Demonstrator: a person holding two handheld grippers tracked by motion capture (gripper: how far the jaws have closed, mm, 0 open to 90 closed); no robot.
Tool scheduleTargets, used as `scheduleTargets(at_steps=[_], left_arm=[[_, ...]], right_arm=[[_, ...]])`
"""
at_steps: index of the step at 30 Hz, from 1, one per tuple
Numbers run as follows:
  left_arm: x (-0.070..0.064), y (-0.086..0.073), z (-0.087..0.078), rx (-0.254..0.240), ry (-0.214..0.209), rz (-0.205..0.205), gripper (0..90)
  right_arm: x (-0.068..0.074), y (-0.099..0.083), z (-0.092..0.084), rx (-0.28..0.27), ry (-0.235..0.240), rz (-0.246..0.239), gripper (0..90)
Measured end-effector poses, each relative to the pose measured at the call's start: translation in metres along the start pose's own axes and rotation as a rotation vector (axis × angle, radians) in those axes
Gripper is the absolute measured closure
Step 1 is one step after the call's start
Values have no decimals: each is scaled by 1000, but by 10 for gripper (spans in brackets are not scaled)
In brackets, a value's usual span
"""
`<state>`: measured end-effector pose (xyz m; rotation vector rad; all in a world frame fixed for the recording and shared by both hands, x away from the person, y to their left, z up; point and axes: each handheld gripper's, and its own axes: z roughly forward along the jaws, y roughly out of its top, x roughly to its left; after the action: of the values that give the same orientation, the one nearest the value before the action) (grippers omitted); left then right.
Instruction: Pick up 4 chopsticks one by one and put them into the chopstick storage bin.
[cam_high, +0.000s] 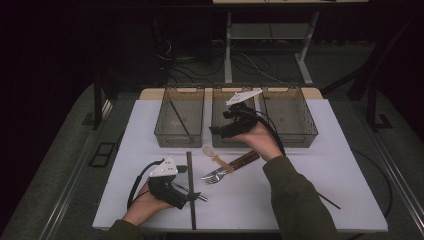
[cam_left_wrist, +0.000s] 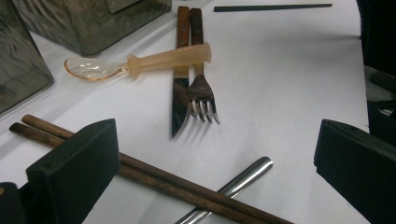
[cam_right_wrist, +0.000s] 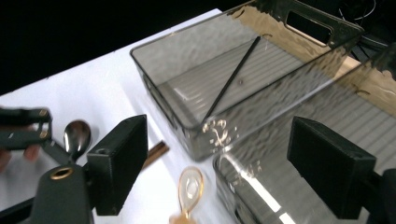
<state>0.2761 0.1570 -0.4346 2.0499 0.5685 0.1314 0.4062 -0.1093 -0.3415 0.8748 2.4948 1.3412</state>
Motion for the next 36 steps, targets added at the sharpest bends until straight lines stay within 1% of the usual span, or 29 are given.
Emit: scheduleTargets(at_steps=[1,2,3,6,10,14,16,17,18,20,22,26,30,32,36], left_arm=[[0,0,0,-3,0,-4,0],[1,0,-1,8,-2,10,0],[0,0,0,-1,-3,1,0],[1,0,-1,3,-2,7,0],[1,0,0,-4,0,-2,0],[1,0,1,-4,0,-5,0],[0,-1,1,-8,2,-6,0],[0,-1,2,-8,4,-6,0],[0,-1,2,-7,5,-4,0],[0,-1,1,-5,5,-2,0],[0,-1,1,-8,5,-7,0],[1,-1,2,-4,7,-4,0],[0,-2,2,5,9,4,0],[0,-2,2,7,13,12,0],[0,-3,-1,6,15,-2,0]], right_arm=[[-1,-3,-4,0,-1,-2,190],[-2,-6,-7,0,1,-3,188],[-2,-9,-11,-3,1,-4,186],[-3,-19,-21,-1,-2,-8,186],[-5,-34,-36,-1,4,-23,183],[-8,-49,-49,9,-4,-30,164],[-10,-56,-55,9,-13,-26,131],[-11,-60,-57,10,-10,-24,115],[-13,-65,-60,8,-7,-24,115],[-15,-72,-65,6,-16,-15,112],[-18,-79,-70,7,-20,-8,111],[-20,-92,-79,9,-37,-2,111],[-19,-106,-88,16,-53,-11,111],[-20,-114,-92,19,-55,-2,112],[-23,-130,-100,17,-63,23,112]])
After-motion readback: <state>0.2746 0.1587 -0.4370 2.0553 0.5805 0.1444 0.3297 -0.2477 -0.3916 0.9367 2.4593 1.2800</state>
